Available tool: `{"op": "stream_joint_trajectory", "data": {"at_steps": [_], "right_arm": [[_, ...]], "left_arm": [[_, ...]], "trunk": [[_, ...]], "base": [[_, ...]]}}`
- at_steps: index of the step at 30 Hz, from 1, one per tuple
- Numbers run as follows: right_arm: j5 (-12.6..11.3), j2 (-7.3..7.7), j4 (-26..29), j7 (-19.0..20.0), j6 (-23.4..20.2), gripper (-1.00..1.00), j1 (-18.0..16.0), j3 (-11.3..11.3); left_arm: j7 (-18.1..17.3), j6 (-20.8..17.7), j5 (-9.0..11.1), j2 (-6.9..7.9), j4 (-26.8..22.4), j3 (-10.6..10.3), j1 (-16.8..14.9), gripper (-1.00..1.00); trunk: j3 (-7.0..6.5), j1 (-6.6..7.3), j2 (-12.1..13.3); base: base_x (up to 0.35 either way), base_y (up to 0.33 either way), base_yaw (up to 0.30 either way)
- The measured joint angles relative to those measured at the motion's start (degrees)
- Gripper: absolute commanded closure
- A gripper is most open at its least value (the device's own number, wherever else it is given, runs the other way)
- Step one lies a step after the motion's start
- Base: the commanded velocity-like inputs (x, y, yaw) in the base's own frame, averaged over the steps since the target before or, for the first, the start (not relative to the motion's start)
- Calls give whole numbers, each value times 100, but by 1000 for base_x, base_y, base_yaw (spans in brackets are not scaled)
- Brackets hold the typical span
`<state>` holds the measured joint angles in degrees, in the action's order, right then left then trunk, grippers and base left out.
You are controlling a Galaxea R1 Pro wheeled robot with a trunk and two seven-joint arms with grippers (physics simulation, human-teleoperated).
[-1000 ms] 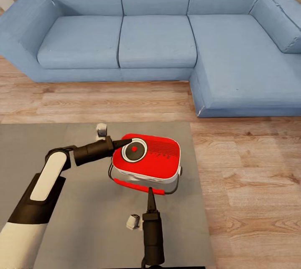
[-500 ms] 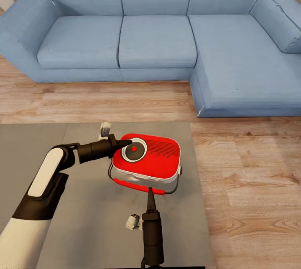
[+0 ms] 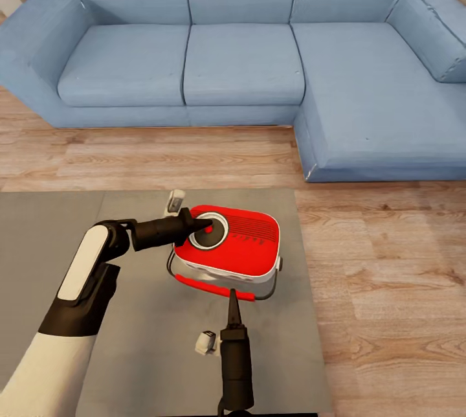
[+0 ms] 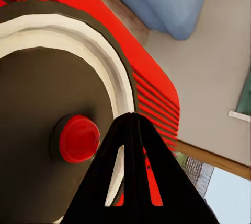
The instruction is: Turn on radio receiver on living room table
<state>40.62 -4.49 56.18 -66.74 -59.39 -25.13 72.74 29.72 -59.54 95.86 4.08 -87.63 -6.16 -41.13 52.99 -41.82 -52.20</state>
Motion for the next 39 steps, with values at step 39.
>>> {"op": "stream_joint_trajectory", "data": {"at_steps": [39], "right_arm": [[-53,54,341,116,86,100,-3,-744]], "left_arm": [[326,-36,1764,459,-14,49,-598,100]], "trunk": [[0,0,0]], "base": [[0,0,0]]}}
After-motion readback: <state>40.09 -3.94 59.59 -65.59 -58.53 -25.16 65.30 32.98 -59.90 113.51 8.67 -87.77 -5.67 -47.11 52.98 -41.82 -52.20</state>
